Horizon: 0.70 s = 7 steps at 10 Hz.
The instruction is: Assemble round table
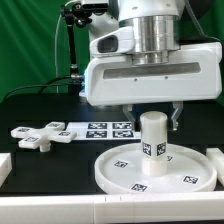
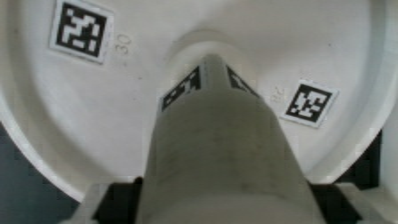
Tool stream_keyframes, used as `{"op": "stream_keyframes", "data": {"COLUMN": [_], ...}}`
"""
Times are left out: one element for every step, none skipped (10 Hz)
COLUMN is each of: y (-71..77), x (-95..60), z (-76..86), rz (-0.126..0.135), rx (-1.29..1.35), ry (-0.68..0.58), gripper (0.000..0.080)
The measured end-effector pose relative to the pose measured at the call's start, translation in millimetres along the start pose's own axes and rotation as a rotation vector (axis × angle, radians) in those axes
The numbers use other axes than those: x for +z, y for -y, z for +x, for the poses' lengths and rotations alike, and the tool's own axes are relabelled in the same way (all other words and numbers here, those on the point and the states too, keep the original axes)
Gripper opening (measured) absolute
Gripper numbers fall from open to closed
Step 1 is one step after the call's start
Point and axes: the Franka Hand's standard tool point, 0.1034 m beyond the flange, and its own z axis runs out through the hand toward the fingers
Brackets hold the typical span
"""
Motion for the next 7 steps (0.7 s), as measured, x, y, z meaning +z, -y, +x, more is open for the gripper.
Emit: {"op": "stream_keyframes", "data": {"y": [-2.8,-2.3,-1.7,-3.0,-3.4,-4.0,-5.0], "x": [-0.4,-0.2,0.1,0.4,0.5,0.4,0.4], "z": [-2.0,-5.2,-6.4,-6.1,-4.8,-4.8,-5.2], "rz": [0.013,0.022,0.036,0.046,0.052,0.055,0.063], "rx": [0.142,0.228,0.374,0.499,0.566,0.595,0.683], "ry": [-0.018,-0.030,-0.031,-0.028,-0.033,-0.032,-0.026], "gripper": [0.0409,0.0409,0.0409,0.0409,0.0409,0.0409,0.0409]}}
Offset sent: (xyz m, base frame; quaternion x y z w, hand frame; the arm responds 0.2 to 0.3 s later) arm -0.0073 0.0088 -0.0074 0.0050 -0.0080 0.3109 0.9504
